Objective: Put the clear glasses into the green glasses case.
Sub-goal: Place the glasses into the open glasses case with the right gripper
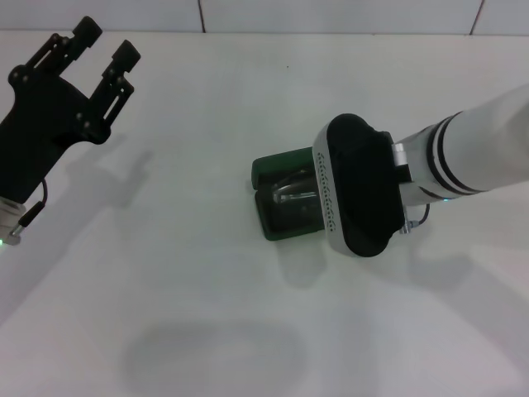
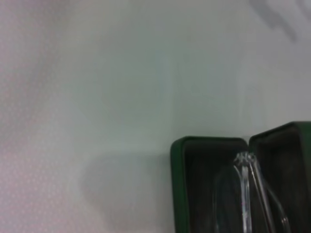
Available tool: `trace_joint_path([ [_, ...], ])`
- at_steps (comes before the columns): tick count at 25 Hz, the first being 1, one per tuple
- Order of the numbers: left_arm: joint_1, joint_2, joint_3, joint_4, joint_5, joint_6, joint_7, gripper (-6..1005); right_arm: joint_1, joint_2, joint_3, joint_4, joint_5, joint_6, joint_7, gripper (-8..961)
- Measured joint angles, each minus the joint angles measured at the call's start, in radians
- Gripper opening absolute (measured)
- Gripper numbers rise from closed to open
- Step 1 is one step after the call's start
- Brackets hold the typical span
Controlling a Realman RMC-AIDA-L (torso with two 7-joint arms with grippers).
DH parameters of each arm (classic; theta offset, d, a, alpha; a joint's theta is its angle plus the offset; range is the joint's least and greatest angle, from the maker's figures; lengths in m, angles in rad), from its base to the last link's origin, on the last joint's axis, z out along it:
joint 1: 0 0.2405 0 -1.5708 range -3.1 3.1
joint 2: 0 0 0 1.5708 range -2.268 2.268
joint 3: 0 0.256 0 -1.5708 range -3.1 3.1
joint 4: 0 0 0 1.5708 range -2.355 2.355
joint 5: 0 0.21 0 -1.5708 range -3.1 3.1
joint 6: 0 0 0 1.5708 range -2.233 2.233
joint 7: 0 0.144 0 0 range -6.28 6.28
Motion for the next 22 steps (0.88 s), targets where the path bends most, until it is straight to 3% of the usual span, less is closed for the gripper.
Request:
trace_joint_path([
  [5, 0.002, 0.001, 0.0, 0.001, 0.0, -0.003, 0.001, 518, -0.002, 0.0, 0.013, -0.026, 0.031, -0.029, 0.008, 505],
  [14, -0.001, 0.001, 0.0, 0.003, 0.0, -0.016, 0.002, 518, -0.014, -0.004, 0.138, -0.066, 0.198, -0.141, -0.002, 503],
  [22, -0.015, 0.003, 0.0, 0.003, 0.0, -0.028, 0.002, 519, 0.006, -0.003, 0.188, 0.014, 0.254, -0.169, 0.005, 509],
])
